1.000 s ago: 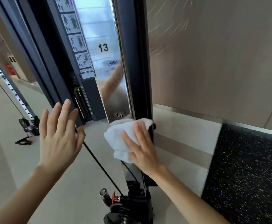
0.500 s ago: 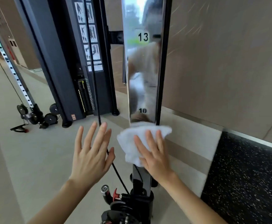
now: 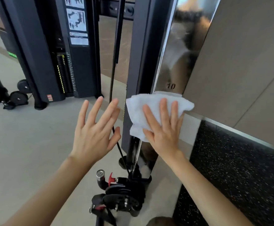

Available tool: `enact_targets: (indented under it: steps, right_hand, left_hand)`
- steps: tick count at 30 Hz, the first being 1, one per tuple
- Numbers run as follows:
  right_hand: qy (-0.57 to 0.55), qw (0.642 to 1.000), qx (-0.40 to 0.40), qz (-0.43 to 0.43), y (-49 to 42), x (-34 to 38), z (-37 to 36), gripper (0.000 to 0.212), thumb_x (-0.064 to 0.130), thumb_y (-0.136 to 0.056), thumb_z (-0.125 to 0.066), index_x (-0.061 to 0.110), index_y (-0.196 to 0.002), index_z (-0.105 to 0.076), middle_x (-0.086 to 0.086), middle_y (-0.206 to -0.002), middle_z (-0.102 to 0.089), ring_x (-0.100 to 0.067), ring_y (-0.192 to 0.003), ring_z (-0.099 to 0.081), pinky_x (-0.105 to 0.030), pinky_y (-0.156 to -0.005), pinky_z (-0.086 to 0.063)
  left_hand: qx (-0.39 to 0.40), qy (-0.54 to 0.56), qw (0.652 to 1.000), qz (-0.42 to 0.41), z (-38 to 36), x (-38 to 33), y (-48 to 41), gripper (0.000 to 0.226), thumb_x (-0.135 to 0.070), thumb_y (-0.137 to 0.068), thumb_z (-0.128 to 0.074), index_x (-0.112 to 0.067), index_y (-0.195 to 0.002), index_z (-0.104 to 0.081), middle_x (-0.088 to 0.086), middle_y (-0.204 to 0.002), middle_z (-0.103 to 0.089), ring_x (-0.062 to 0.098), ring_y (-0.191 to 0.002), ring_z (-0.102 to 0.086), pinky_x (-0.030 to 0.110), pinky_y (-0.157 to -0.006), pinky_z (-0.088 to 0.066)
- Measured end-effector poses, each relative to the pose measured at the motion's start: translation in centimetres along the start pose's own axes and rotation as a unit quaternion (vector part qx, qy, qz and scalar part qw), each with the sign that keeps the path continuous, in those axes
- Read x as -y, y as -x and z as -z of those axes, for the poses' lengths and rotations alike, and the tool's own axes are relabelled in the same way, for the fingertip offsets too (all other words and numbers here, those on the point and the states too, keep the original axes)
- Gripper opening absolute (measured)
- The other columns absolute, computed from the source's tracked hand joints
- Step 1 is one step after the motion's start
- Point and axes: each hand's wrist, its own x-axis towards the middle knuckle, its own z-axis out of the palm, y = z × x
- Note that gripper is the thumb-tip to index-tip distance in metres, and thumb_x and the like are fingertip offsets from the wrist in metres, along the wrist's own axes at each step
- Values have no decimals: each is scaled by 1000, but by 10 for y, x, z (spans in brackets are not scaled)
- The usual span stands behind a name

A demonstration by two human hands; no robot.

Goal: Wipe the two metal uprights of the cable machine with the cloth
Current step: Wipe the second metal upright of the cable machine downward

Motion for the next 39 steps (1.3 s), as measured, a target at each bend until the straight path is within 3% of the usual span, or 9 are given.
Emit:
enact_targets:
  steps: [6,12,14,16,21,25,30,33,39]
  right_hand:
    - [75,990,96,69,67,12,-4,82,31,-82,-46,29,-152,-4,-4,-159,12,-29,-145,10,-56,-110,-9]
    - [47,998,41,-6,-39,7,22,58,31,-96,-41,24,-149,-21,-3,-159,8,-24,-144,14,-50,-114,11]
    - [68,997,10,-22,-55,10,19,47,35,-99,-37,18,-143,-35,-10,-156,-7,-25,-144,9,-51,-114,9]
    - [88,996,4,-7,-40,14,9,47,38,-100,-34,16,-141,-37,-5,-159,1,-26,-145,8,-50,-115,7]
    - [176,976,102,80,79,36,-21,54,39,-101,-20,19,-151,-16,-8,-159,4,-30,-146,0,-44,-116,-1]
    - [179,968,141,104,90,37,-16,49,40,-89,-40,23,-135,-40,-6,-159,7,-28,-143,-8,-44,-101,-24]
    - [81,995,54,33,-10,12,12,45,36,-103,-23,22,-145,-30,-4,-159,-1,-21,-146,9,-47,-116,6]
    - [85,996,23,5,-49,8,17,41,38,-102,-27,19,-136,-40,-15,-147,-20,-20,-145,12,-48,-116,7]
    - [149,985,57,67,-42,-1,19,46,47,-100,-20,24,-136,-39,-16,-144,-23,-23,-145,12,-50,-115,7]
  left_hand:
    - [-27,37,999,-19,3,13,8,47,-31,-91,-50,-9,-133,-48,-2,-159,-14,35,-139,-31,55,-118,-18]
    - [-52,76,995,-26,-3,19,7,45,-29,-89,-53,-10,-129,-52,-1,-156,-27,34,-138,-33,57,-117,-21]
    - [-63,91,993,-29,-7,20,5,44,-29,-89,-53,-10,-129,-52,-1,-155,-29,34,-138,-34,56,-118,-21]
    - [-72,99,992,-31,-12,22,2,43,-31,-91,-51,-10,-129,-52,-2,-155,-30,34,-139,-34,56,-118,-20]
    - [-85,111,990,-33,-20,24,1,42,-32,-93,-48,-11,-129,-55,-3,-157,-28,32,-139,-35,54,-119,-19]
    - [-93,122,988,-35,-24,25,0,41,-29,-91,-51,-12,-128,-54,-3,-156,-29,32,-138,-36,53,-118,-20]
    - [-96,137,985,-33,-26,22,-1,41,-28,-92,-50,-11,-128,-54,-1,-156,-29,32,-137,-36,54,-118,-21]
    - [-100,149,983,-35,-28,23,0,41,-27,-92,-50,-10,-129,-53,0,-156,-29,33,-137,-36,55,-117,-22]
    - [-104,175,978,-38,-37,20,-3,40,-23,-90,-53,-9,-127,-56,1,-155,-31,34,-136,-38,56,-116,-24]
